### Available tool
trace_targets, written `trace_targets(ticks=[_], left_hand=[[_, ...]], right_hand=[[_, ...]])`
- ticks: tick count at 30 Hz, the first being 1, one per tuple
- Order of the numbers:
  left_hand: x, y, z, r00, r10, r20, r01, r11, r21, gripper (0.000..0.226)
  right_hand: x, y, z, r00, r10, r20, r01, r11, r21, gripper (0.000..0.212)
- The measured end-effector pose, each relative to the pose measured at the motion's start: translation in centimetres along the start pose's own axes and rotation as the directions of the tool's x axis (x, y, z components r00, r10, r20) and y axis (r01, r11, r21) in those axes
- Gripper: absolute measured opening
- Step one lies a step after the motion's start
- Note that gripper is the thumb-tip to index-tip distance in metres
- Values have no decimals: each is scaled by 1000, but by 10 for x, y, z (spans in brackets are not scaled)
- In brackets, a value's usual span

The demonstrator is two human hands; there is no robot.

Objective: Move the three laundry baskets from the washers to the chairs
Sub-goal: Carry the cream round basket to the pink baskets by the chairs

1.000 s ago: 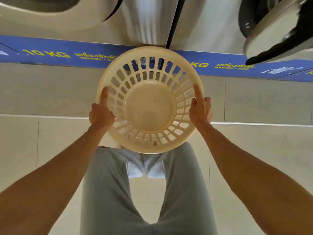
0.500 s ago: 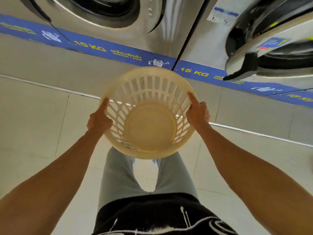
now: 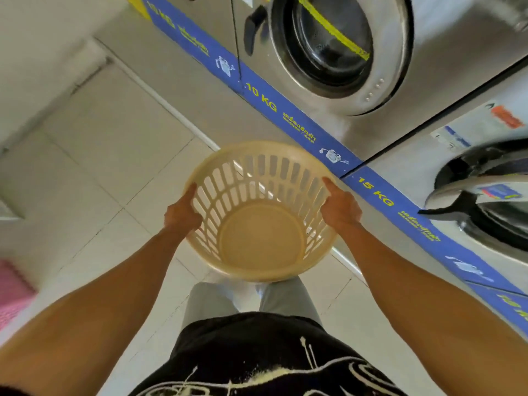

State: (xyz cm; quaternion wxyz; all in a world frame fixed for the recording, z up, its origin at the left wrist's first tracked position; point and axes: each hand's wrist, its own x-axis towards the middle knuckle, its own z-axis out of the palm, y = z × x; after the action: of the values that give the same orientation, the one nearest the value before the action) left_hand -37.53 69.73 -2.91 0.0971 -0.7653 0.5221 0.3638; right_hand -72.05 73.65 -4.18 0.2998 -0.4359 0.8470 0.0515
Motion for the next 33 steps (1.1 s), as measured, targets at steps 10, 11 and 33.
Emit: trace_targets(ticks=[10,11,33], left_hand=[[-71,-159,-15,991,-118,-64,98,960,-262,99],[-77,-174,-13,989,-124,-81,96,952,-291,99],[-232,-497,22,721,-646,-250,309,623,-719,92]], right_hand=[[-67,-108,33,960,-278,42,281,947,-153,71],[-75,-115,37,953,-300,44,303,939,-161,70],[-290,-377,218,458,-851,259,886,411,-216,60]])
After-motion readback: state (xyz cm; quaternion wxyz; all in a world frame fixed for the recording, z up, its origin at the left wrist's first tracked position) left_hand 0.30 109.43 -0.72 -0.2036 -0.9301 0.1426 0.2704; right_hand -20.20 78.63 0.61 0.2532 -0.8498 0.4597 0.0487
